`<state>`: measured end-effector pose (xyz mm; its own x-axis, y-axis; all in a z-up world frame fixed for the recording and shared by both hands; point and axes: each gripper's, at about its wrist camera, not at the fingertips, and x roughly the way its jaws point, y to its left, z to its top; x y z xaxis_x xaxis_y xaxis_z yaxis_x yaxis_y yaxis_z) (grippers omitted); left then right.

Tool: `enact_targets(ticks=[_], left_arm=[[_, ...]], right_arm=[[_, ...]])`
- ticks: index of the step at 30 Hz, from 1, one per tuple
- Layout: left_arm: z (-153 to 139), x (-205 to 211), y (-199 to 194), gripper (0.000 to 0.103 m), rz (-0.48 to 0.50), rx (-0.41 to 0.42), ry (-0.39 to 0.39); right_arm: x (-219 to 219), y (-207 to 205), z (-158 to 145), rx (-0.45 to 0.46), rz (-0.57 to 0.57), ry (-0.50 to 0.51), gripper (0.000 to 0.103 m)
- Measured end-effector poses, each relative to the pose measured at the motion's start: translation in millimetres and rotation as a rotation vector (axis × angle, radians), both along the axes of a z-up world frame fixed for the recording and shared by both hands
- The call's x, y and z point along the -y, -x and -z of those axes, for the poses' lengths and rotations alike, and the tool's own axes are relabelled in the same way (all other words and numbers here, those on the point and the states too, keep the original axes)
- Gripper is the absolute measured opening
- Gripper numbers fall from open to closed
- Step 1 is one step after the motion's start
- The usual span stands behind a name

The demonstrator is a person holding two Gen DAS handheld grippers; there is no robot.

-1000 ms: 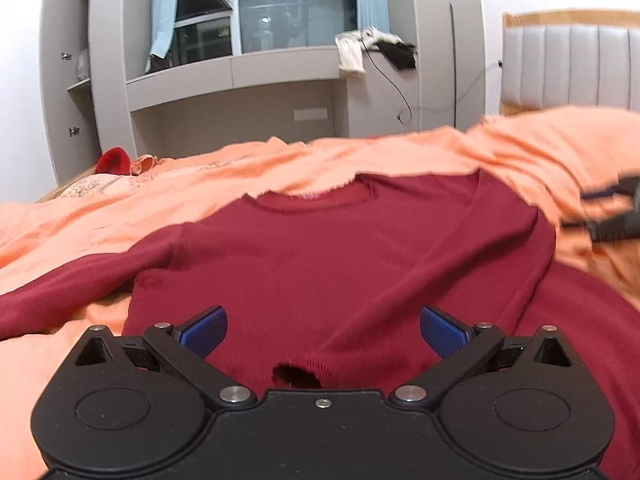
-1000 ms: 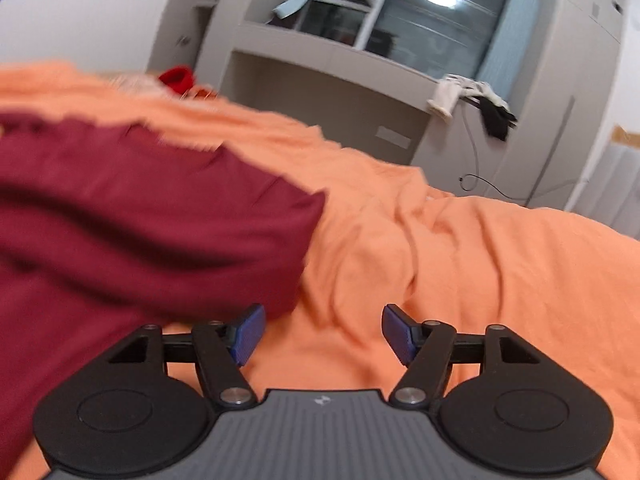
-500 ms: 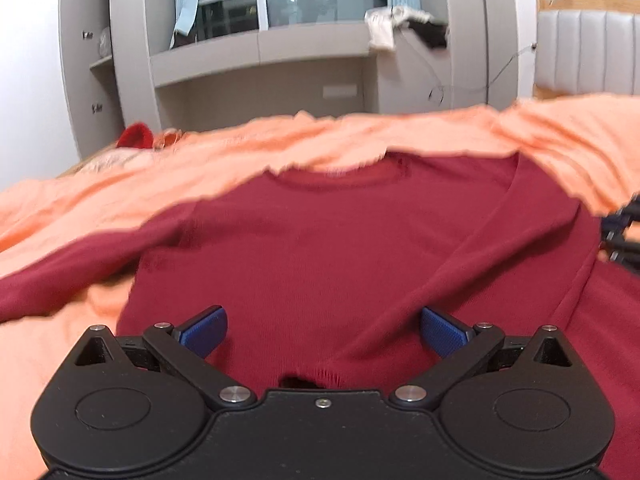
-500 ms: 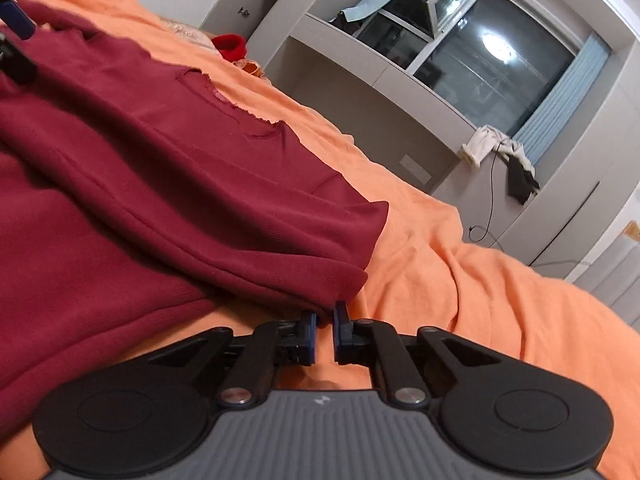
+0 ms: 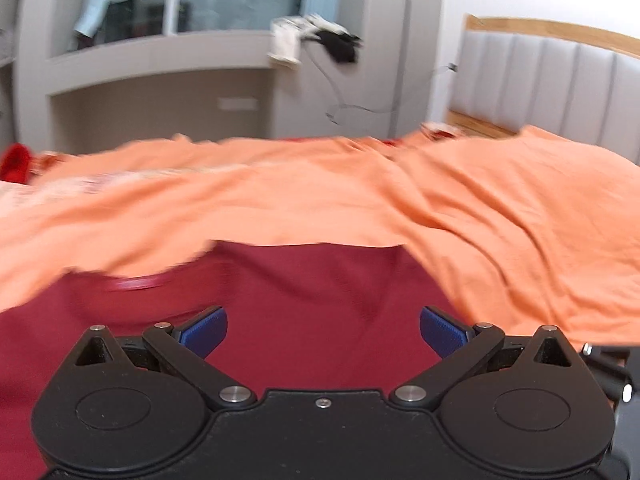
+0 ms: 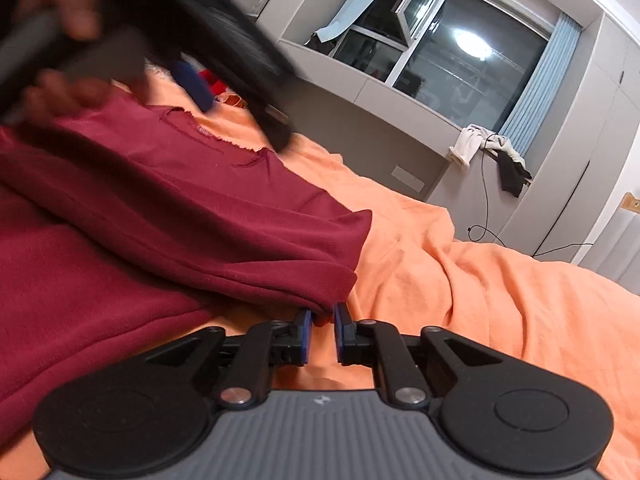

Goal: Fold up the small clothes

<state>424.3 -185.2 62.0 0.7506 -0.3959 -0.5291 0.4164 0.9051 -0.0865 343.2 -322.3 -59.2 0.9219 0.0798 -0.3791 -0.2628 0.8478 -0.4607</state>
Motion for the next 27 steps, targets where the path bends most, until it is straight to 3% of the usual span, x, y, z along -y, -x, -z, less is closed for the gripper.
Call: enact_targets(ticks=[2,6,8,9,12,14,22,27], left_arm=[[9.4,18.1,-18.7,0.102,0.027,-0.044,0.006],[33.9,31.1,-43.9,0.102,-0.012,-0.103,-0.013],[46.5,28.9,-48.4,0.102,-0.033,-0.125,-0.008],[53.3,27.0,-51.4,0.102,-0.046,-0.138,-0.001],[64.0,21.7,-52.7,0.103,-0.058,-0.131,0.026],[66.9,22.4,-51.6,0.103,-0.061,-0.118,0.018],[69.1,25.9,-52.1,0.103,-0.07,-0.109,-0.023],[72.0,24.7,-50.7,0.103,-0.072,-0.099,-0.018]], right_arm=[[-2.3,-1.1,1.5,-0.006,-0.005,0.016,0.02],[-4.2,-1.3,1.9,0.029,0.001,0.048,0.042],[-5.2,-3.7,2.8,0.041,0.005,0.057,0.043],[-5.2,-6.1,3.3,0.036,0.003,0.055,0.04],[-4.0,-13.7,6.0,-0.014,-0.004,0.029,0.008],[-1.0,-13.3,5.0,-0.022,-0.002,0.006,0.006],[31.5,5.8,-17.7,-0.13,0.031,-0.28,0.003],[46.1,13.7,-20.1,-0.159,0.034,-0.344,0.0]])
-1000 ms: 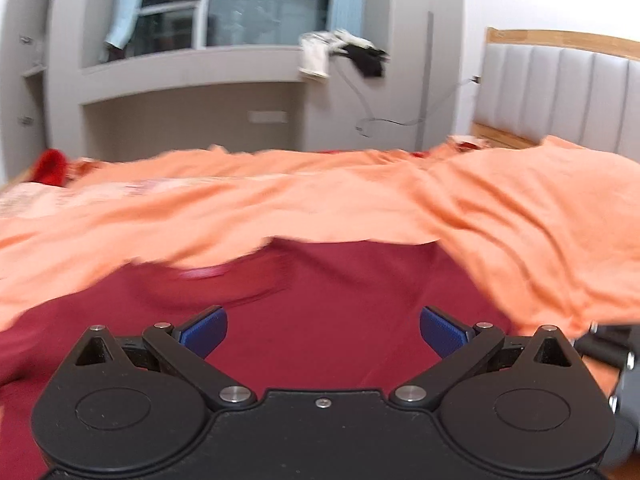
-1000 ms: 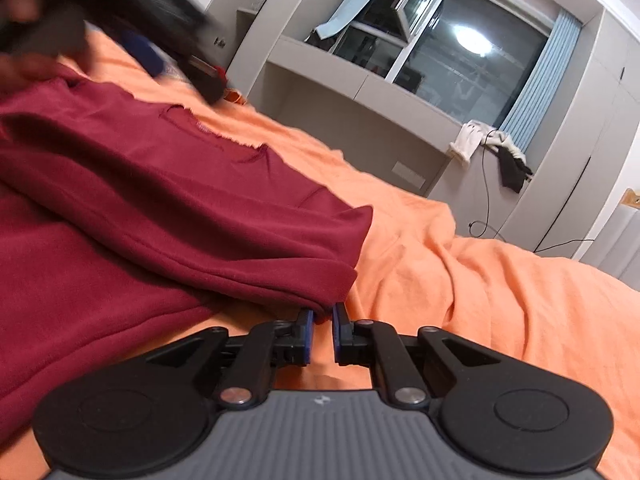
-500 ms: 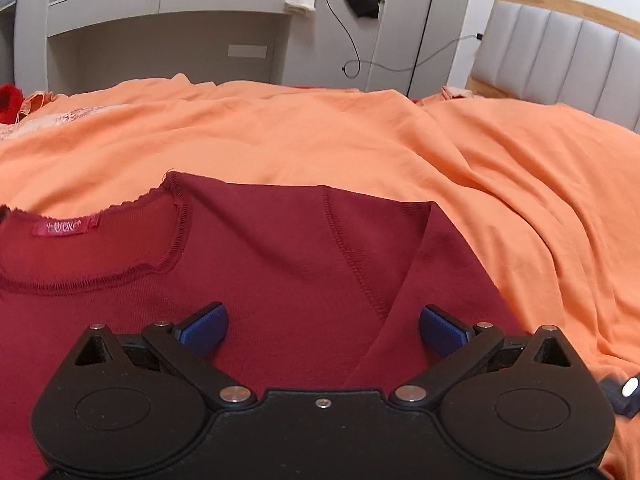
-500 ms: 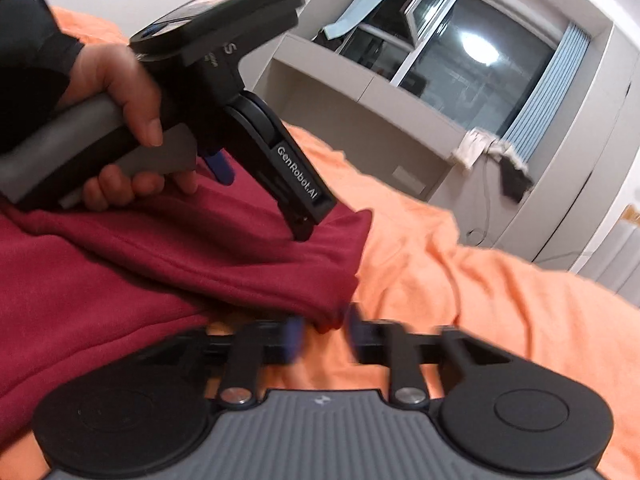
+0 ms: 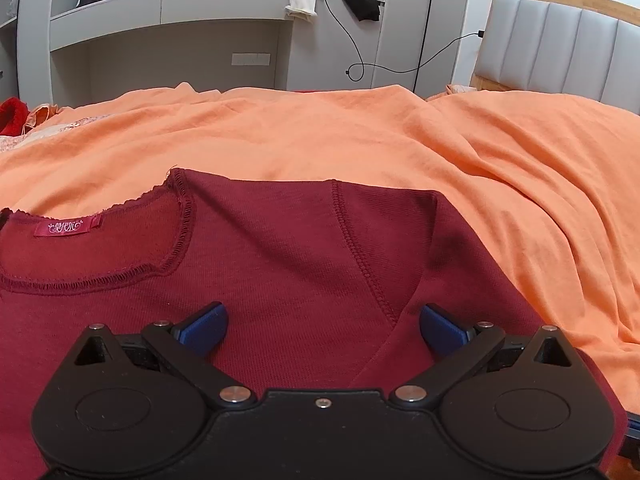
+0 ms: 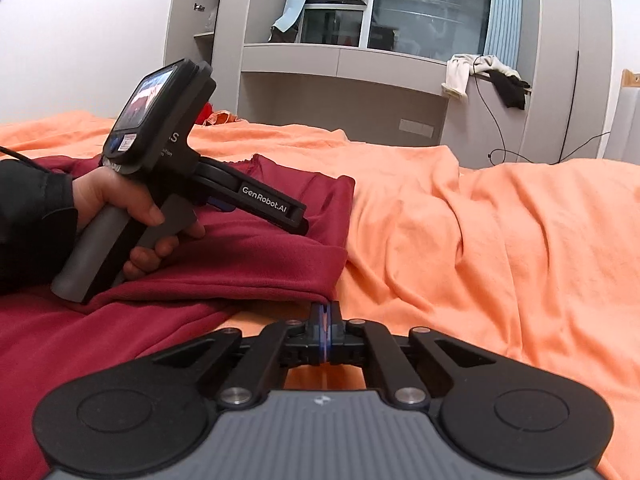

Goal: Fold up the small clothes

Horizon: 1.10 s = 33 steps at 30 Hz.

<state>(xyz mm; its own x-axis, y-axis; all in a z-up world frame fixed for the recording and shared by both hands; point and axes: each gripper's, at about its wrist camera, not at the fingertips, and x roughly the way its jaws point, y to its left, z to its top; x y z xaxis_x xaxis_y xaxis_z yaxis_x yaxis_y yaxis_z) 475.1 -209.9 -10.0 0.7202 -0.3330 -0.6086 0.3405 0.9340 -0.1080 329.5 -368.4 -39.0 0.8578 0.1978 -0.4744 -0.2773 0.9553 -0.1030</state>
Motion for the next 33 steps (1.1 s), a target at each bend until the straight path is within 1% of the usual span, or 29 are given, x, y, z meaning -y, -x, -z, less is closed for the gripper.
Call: enact_targets(ticks=[4,6,8,9,10,12,14,16,17,19,21,23,24,27,28,30,32,33], left_arm=[[-1.9,-2.1,2.1,0.103,-0.006,0.008,0.007],[-2.5,-3.6,3.2,0.103,-0.012,0.01,0.013],[-2.0,-4.2,3.0,0.103,-0.014,0.01,0.018],[-1.8,-4.0,3.2,0.103,-0.014,0.011,0.018],[-1.8,-4.0,3.2,0.103,-0.014,0.012,0.017],[-1.1,-4.2,3.7,0.103,-0.015,0.015,0.019],[-0.7,-5.8,3.4,0.103,-0.016,0.015,0.029],[0.0,-7.2,2.6,0.103,-0.016,0.011,0.039],[0.6,-7.8,2.1,0.103,-0.016,0.007,0.042],[1.4,-8.4,2.0,0.103,-0.014,0.004,0.045],[2.0,-8.4,2.0,0.103,-0.014,0.007,0.047],[1.9,-8.9,2.1,0.103,-0.014,0.008,0.048],[1.8,-9.3,2.1,0.103,-0.013,0.008,0.05],[2.5,-9.1,1.6,0.103,-0.013,0.007,0.053],[2.6,-8.9,1.8,0.103,-0.013,0.008,0.052],[2.4,-9.0,1.3,0.103,-0.013,0.008,0.053],[2.7,-8.8,1.6,0.103,-0.013,0.008,0.052],[2.8,-8.6,1.4,0.103,-0.013,0.008,0.052]], right_arm=[[5.5,2.4,-4.8,-0.008,-0.009,0.0,0.0],[10.2,5.8,-10.8,-0.006,0.006,-0.008,0.002],[19.3,7.5,-17.4,-0.004,0.018,-0.063,0.011],[19.9,8.1,-18.3,-0.004,0.029,-0.094,0.023],[23.6,6.1,-19.8,-0.009,0.032,-0.127,0.037],[27.9,0.4,-20.3,-0.027,0.006,-0.177,0.044],[25.9,-8.9,-17.6,-0.056,-0.011,-0.176,0.045],[18.3,-14.5,-16.4,-0.076,-0.021,-0.131,0.046],[14.2,-14.3,-17.2,-0.07,-0.02,-0.08,0.048],[1.0,-12.2,-15.1,-0.043,-0.015,0.049,0.057],[-9.6,-9.6,-8.7,-0.028,-0.038,0.134,0.061],[-22.0,-9.4,0.4,-0.031,-0.067,0.202,0.061],[-27.2,-8.7,3.6,-0.018,-0.067,0.235,0.061],[-35.5,-6.2,4.7,0.055,-0.043,0.287,0.062],[-38.2,-5.7,6.2,0.095,-0.022,0.313,0.065],[-43.5,-7.6,12.7,0.136,-0.003,0.368,0.07],[-47.2,-8.0,17.3,0.154,-0.006,0.397,0.067],[-48.4,-6.8,18.0,0.168,-0.006,0.404,0.063]])
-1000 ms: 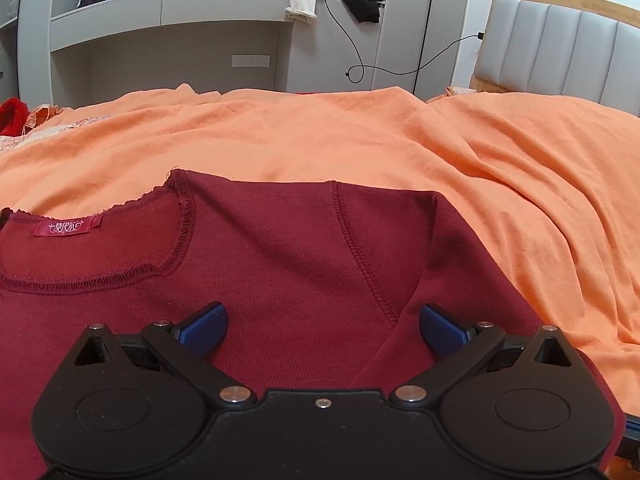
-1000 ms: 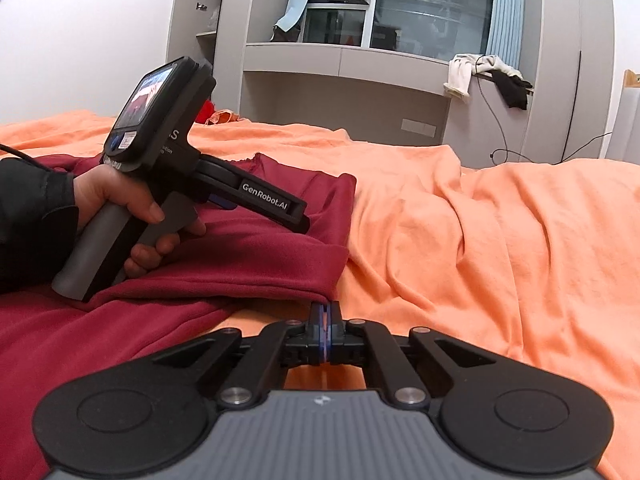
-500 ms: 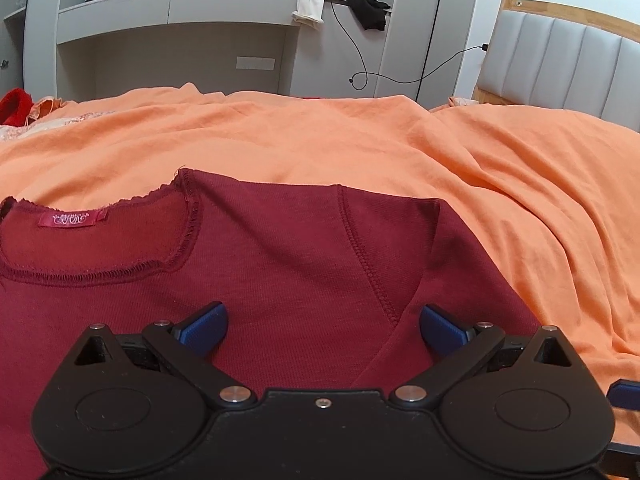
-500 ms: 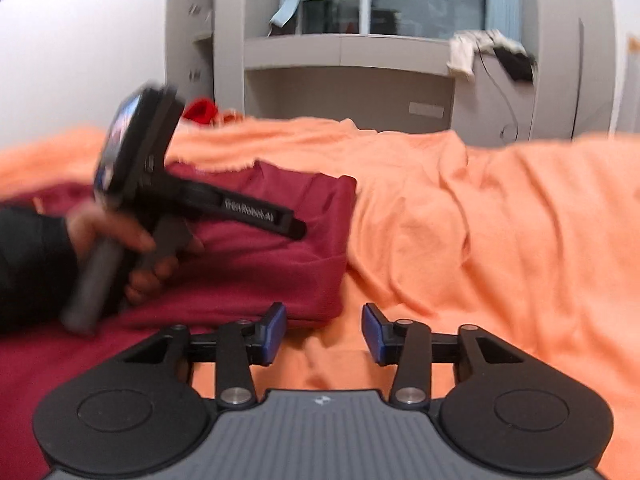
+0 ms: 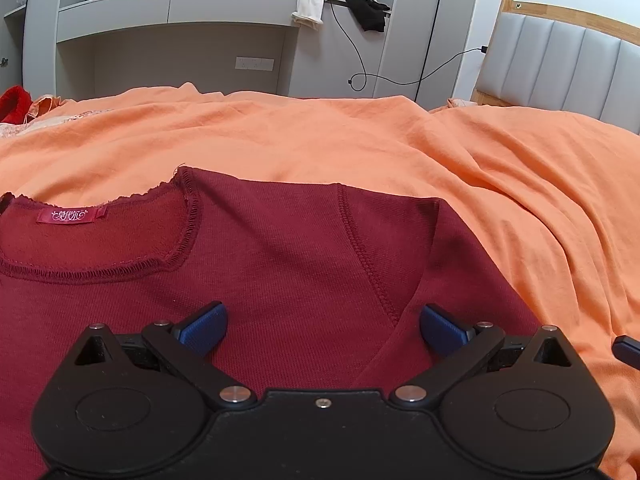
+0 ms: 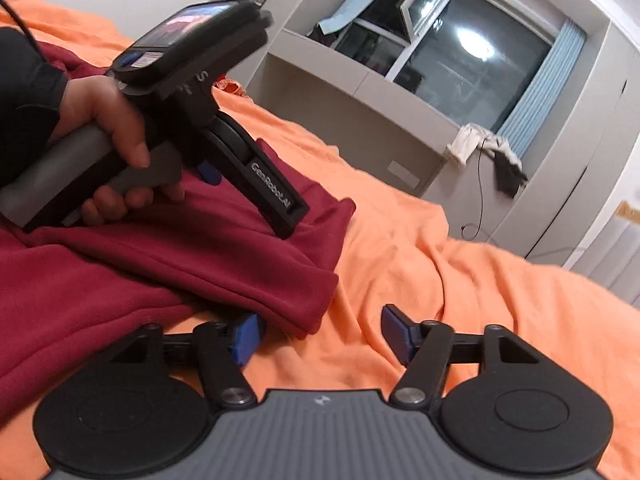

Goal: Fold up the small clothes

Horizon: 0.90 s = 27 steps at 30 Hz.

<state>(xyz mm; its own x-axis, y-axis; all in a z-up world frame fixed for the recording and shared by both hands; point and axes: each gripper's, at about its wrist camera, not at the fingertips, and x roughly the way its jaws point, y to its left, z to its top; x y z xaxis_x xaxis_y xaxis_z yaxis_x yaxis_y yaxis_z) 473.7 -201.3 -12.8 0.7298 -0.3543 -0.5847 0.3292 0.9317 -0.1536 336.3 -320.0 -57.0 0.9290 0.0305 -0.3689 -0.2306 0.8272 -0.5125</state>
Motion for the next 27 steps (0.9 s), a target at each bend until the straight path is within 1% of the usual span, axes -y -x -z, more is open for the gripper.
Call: enact_targets(ticks=[2,3,4,5,6,7,9,10,11,12,15,17,20,22,25,27], left_arm=[[-0.2,-0.2,0.3,0.103,0.0,-0.001,0.0],[-0.2,-0.1,0.2,0.103,0.0,0.0,-0.001],[0.0,-0.1,0.6,0.103,0.0,0.0,-0.001],[0.0,-0.2,0.6,0.103,0.0,0.001,-0.001],[0.1,-0.3,0.7,0.103,0.0,0.002,-0.001],[0.4,-0.4,0.8,0.103,0.0,0.003,0.0],[0.7,-0.5,0.5,0.103,0.0,0.004,0.0],[0.8,-0.4,0.7,0.103,0.0,0.004,0.0],[0.8,-0.6,0.6,0.103,0.0,0.004,0.001],[1.1,-0.9,0.9,0.103,-0.001,0.005,0.003],[1.8,-3.3,3.3,0.103,0.0,0.014,0.021],[2.9,-7.4,5.2,0.103,0.0,0.023,0.049],[3.7,-10.6,5.4,0.103,0.0,0.022,0.073],[4.0,-10.6,5.6,0.103,0.001,0.022,0.072],[4.3,-9.8,4.2,0.103,-0.001,0.017,0.068],[4.3,-8.8,4.5,0.103,0.0,0.017,0.064]], right_arm=[[-4.2,4.5,1.2,0.034,-0.007,0.028,0.056],[-6.5,6.7,2.5,0.046,-0.015,0.047,0.044],[-9.0,8.1,3.7,0.048,-0.026,0.064,0.037],[-12.9,9.3,6.2,0.042,-0.038,0.088,0.033],[-17.0,9.2,9.1,0.034,-0.046,0.116,0.02],[-22.0,8.7,12.2,0.018,-0.051,0.149,0.013],[-25.8,5.7,14.5,0.005,-0.038,0.175,0.008],[-25.8,5.0,12.8,-0.006,-0.027,0.162,0.007],[-23.4,3.8,10.8,-0.017,-0.018,0.135,0.007],[-19.4,4.2,6.2,-0.039,-0.012,0.082,0.006],[-1.4,9.7,-13.3,-0.093,-0.012,-0.131,0.006],[12.2,12.3,-23.2,-0.135,-0.01,-0.282,0.006],[28.9,10.4,-25.8,-0.212,0.004,-0.455,0.006],[38.8,5.6,-24.5,-0.249,0.016,-0.529,0.005],[43.0,4.4,-23.3,-0.272,0.035,-0.581,0.005],[42.2,3.2,-23.4,-0.285,0.021,-0.572,0.006]])
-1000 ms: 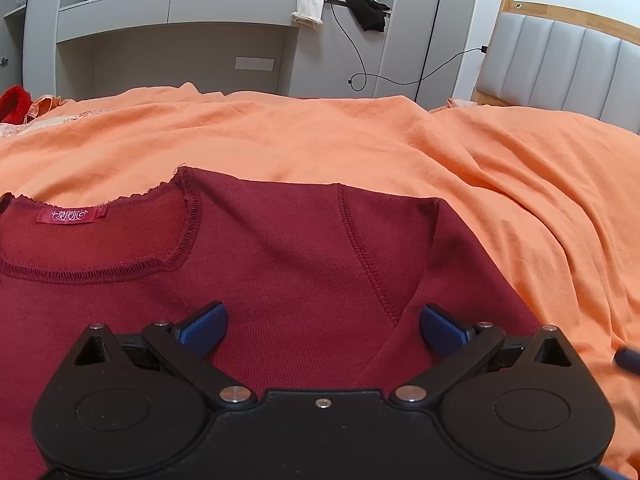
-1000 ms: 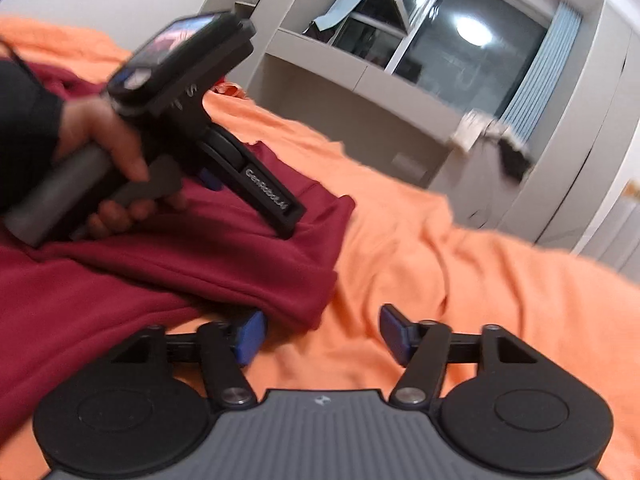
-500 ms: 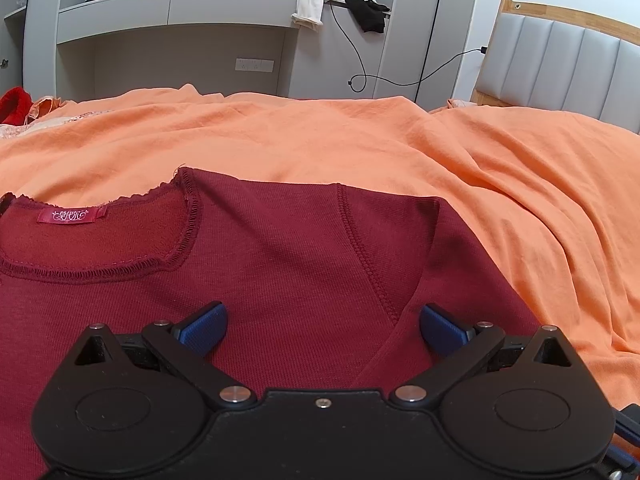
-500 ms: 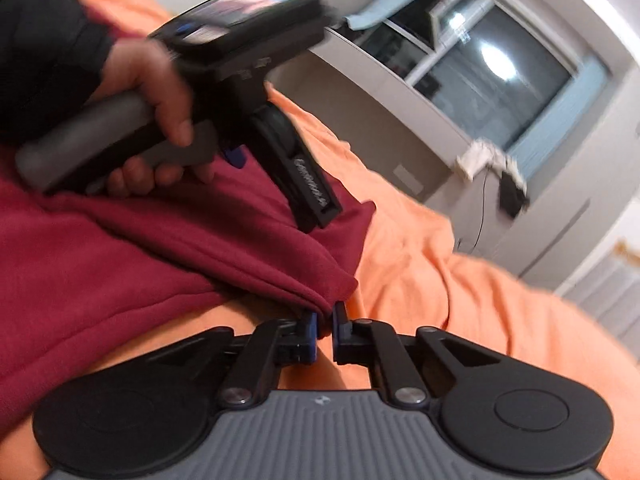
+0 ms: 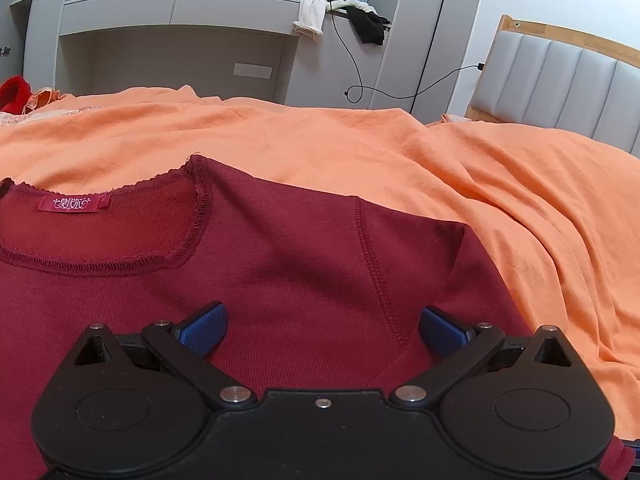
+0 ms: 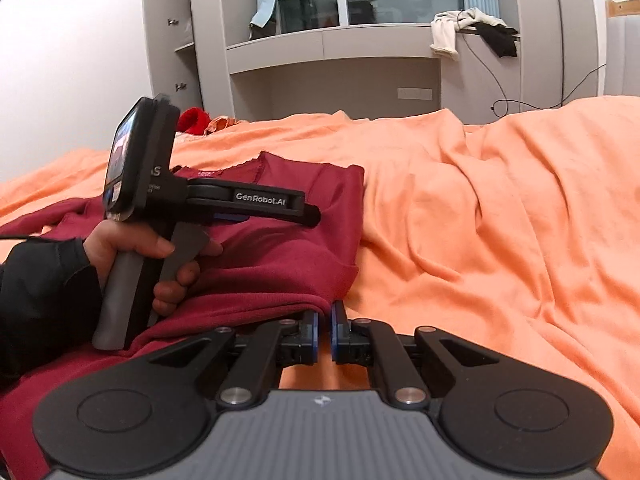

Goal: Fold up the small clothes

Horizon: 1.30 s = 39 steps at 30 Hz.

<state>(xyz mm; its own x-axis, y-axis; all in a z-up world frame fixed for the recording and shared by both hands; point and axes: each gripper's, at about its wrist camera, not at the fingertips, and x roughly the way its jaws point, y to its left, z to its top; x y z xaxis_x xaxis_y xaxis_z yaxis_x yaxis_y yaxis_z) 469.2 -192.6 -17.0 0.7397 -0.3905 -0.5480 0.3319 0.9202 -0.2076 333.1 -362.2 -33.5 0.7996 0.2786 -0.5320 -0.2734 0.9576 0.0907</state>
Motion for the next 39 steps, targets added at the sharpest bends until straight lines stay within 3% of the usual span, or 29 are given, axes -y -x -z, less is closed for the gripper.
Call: enact_targets(ticks=[5,6,9,10,18,20,21,22,24,28,34,39], left_arm=[[0.8,1.9,-0.3,0.103,-0.002,0.002,-0.008],[1.1,1.6,-0.3,0.103,-0.002,0.003,-0.006],[1.7,2.1,0.0,0.103,-0.003,0.006,-0.006],[1.7,1.9,0.2,0.103,-0.003,0.007,-0.006],[1.7,2.3,0.6,0.103,-0.003,0.008,-0.009],[1.7,2.2,1.0,0.103,-0.003,0.008,-0.01],[1.8,2.1,1.0,0.103,-0.003,0.008,-0.009],[1.7,2.3,1.0,0.103,-0.003,0.008,-0.009],[1.7,2.6,1.0,0.103,-0.003,0.008,-0.009],[1.8,2.0,0.8,0.103,-0.003,0.008,-0.004],[2.4,1.2,2.1,0.103,-0.001,0.014,0.0],[2.0,0.1,1.5,0.103,-0.002,0.013,-0.003]], right_arm=[[9.3,9.0,-3.6,0.009,0.022,0.066,0.009],[14.9,11.4,-5.8,0.012,0.039,0.062,0.016],[30.5,12.6,-10.2,0.03,0.105,0.037,0.053],[34.7,10.7,-10.6,0.033,0.12,0.023,0.054],[44.6,-8.3,-13.7,-0.014,0.079,-0.235,0.054],[37.7,-16.5,-12.7,-0.023,0.083,-0.239,0.054],[33.5,-19.4,-10.5,-0.028,0.09,-0.22,0.049],[30.4,-23.0,-7.9,-0.045,0.096,-0.207,0.035],[32.1,-29.4,-1.5,-0.102,0.083,-0.26,0.017],[35.8,-26.8,3.9,-0.118,0.094,-0.28,0.007],[47.3,-22.3,11.4,-0.17,0.087,-0.332,0.007],[46.0,-15.9,5.4,-0.131,0.081,-0.307,0.014]])
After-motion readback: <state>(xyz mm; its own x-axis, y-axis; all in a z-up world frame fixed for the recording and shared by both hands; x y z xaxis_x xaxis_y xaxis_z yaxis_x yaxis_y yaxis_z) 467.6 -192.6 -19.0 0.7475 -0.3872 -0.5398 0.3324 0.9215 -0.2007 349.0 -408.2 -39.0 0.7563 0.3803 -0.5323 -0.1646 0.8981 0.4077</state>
